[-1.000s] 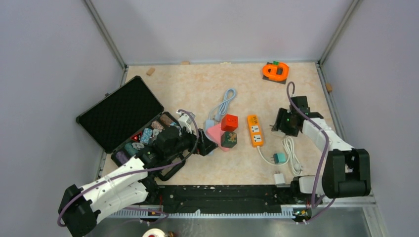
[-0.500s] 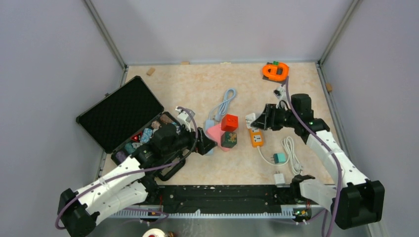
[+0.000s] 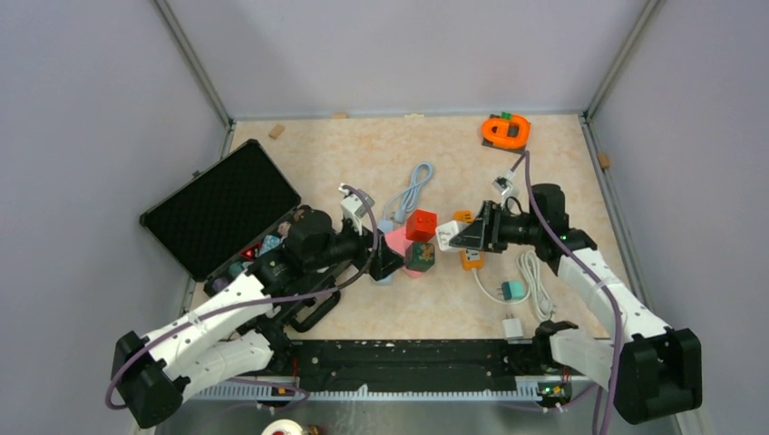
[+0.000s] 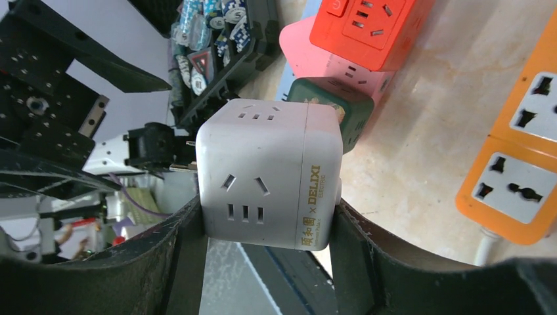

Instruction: Insert the plug

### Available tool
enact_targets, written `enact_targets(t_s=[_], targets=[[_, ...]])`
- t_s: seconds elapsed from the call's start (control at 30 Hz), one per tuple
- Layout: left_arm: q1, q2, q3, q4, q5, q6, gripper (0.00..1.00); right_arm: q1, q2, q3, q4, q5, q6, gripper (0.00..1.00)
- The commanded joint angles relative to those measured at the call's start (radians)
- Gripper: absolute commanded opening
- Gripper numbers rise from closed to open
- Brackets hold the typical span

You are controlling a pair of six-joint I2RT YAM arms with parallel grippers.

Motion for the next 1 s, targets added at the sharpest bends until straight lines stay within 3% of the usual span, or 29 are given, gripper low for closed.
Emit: enact_targets(t_s=[0.0,0.23,0.63,0.87,0.97], targets=[[0.003,0.051,0.058,0.068,0.053,0.033,0.99,0.009,0.029,-0.008,0.073,-0.041,0.15,0.0],[-0.012,0.223,0.168,0.063,0.171,0.134,0.99,0.014,0.12,-0.047,0.066,-0.117,0.208,0.0],[-0.103,0.415,0.291,0.072,0.213,0.321,0.99,0.021,0.103,-0.11,0.166,-0.216,0.306,0.0],[-0.133,0.49,0.305,0.116,0.157,0.335,0.98,0.026,0.071,-0.105,0.178,-0.242,0.333,0.0],[-0.146,0.535,0.314,0.13,0.107,0.338,0.9,0.03,0.059,-0.091,0.162,-0.25,0.331,0.0]])
